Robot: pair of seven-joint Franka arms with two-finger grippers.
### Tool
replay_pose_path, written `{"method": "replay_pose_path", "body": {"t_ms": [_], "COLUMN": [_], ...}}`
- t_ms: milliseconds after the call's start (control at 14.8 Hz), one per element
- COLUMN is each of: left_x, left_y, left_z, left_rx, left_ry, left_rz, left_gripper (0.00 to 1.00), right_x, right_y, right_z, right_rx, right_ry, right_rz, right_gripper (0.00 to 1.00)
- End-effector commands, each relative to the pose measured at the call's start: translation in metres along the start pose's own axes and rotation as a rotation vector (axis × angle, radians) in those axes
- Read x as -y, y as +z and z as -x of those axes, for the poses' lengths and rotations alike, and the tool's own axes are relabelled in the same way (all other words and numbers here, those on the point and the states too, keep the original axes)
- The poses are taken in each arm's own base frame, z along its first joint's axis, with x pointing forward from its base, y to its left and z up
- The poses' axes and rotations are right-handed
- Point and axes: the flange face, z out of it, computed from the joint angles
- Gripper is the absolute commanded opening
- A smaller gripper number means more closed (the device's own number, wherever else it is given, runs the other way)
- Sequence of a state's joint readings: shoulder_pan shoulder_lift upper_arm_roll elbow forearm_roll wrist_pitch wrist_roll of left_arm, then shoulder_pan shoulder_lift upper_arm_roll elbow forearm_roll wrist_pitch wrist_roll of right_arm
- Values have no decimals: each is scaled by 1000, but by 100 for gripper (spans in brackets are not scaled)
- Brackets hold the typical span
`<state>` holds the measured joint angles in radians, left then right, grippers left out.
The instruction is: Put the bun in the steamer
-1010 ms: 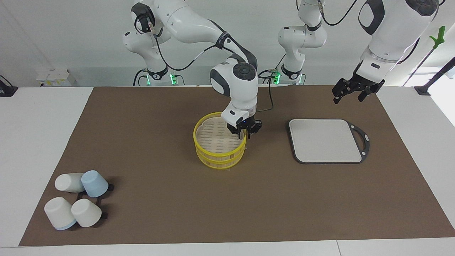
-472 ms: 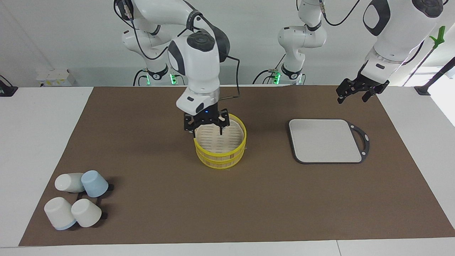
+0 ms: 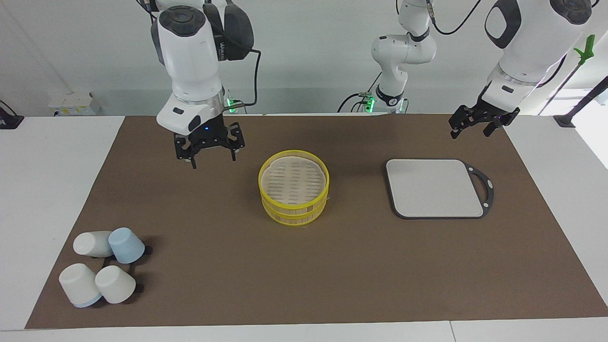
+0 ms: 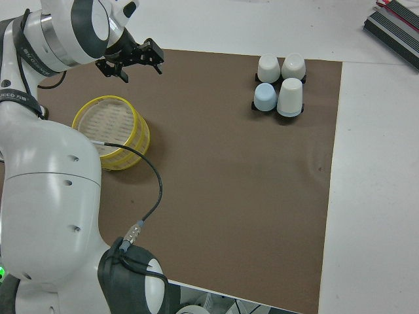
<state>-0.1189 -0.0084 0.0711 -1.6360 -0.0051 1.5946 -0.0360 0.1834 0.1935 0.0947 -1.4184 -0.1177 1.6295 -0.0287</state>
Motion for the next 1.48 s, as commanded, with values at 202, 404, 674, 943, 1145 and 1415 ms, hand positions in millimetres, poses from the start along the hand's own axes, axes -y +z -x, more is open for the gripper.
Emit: {"method": "replay_pose_path", "body": {"t_ms": [202,404,674,943,1145,1415], "left_x": [0,1,-5,-7,-6,-6], "left_y": [1,1,0,0,0,0], "left_z": [4,4,2,2,2,2], "left_rx": [-7,-8,-17,-22,-22,-20], "left_ry": [15,14,21,26,24,24], "left_rz": [16,16,16,16,16,16], "left_gripper": [100,100,100,100,100,100], "right_x": [-57,-78,-86,-93,-93,-91], "right_y": [21,14,7,12,11,15], "right_z": [54,52,47,50,52,59], "right_rx": [16,-10,4,15,20,70], "right_ry": [97,133,143,158,156,155], "right_rz": [-77,-81,-85,-86,-85,-91], "right_gripper": [100,100,100,100,100,100]}}
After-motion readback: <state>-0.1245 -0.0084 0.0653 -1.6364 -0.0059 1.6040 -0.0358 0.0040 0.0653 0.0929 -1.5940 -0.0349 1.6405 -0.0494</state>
